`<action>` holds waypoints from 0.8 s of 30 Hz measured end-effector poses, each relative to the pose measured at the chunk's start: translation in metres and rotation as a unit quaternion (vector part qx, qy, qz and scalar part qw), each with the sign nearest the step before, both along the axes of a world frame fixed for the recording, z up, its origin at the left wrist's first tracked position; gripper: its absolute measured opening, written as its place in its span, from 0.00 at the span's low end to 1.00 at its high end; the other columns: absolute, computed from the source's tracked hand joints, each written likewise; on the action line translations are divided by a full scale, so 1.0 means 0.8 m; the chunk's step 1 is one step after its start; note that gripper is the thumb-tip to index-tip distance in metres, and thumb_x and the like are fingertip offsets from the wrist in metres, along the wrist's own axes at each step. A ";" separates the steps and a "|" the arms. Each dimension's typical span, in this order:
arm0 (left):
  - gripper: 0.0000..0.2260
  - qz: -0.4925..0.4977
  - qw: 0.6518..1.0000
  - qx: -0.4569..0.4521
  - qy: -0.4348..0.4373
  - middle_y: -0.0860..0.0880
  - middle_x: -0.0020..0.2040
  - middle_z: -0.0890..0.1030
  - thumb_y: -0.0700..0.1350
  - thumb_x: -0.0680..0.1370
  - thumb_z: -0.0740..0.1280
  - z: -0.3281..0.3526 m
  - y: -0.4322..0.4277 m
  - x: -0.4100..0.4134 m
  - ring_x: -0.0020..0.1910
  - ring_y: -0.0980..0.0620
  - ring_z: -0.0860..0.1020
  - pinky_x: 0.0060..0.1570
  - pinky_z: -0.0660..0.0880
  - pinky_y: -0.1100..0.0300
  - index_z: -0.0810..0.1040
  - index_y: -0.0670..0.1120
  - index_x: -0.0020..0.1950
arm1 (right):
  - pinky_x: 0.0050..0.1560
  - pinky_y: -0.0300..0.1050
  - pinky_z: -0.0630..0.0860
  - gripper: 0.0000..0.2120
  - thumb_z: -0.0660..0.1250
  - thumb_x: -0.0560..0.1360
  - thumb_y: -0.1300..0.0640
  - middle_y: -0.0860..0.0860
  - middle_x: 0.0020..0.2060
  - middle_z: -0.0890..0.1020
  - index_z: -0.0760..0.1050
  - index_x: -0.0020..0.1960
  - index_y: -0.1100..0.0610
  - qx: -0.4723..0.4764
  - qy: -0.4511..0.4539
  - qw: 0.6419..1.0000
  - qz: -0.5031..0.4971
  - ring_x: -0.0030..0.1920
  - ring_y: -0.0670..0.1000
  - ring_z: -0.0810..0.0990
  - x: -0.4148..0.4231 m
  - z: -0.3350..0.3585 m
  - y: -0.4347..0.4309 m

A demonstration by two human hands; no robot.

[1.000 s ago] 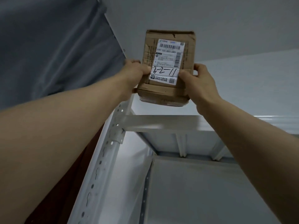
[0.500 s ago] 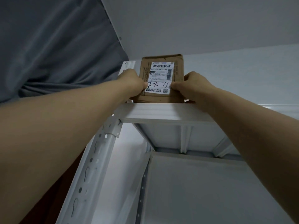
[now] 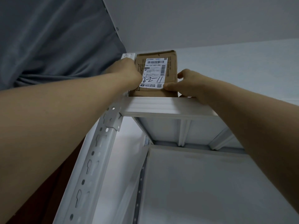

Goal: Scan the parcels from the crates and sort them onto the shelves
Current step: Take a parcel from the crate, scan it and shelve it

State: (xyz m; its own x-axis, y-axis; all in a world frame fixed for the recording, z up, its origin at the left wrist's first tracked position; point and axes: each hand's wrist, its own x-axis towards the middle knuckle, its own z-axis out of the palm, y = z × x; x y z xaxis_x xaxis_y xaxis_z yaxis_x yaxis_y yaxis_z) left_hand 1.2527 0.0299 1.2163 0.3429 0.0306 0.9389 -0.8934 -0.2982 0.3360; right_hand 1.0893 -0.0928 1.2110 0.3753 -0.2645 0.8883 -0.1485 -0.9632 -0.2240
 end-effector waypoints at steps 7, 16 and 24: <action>0.08 -0.021 0.998 0.053 0.001 0.48 0.52 0.82 0.42 0.74 0.69 -0.018 0.014 -0.004 0.48 0.44 0.80 0.52 0.82 0.49 0.84 0.47 0.52 | 0.41 0.43 0.71 0.17 0.72 0.75 0.40 0.46 0.42 0.76 0.71 0.55 0.47 -0.007 0.057 0.996 -0.063 0.43 0.48 0.77 -0.003 0.003 0.010; 0.09 -0.120 0.991 0.044 -0.034 0.50 0.53 0.81 0.41 0.76 0.67 -0.047 0.015 -0.052 0.50 0.46 0.79 0.52 0.81 0.51 0.80 0.47 0.56 | 0.40 0.44 0.69 0.20 0.63 0.79 0.39 0.49 0.41 0.77 0.78 0.51 0.56 -0.079 -0.022 0.982 -0.169 0.47 0.54 0.76 -0.015 -0.012 0.032; 0.11 -0.273 0.958 0.040 -0.075 0.51 0.53 0.80 0.49 0.74 0.70 -0.107 -0.036 -0.120 0.53 0.48 0.79 0.55 0.79 0.47 0.76 0.51 0.55 | 0.41 0.45 0.69 0.14 0.61 0.78 0.41 0.45 0.44 0.79 0.77 0.53 0.50 -0.143 -0.192 0.945 -0.223 0.45 0.49 0.76 -0.088 -0.084 0.022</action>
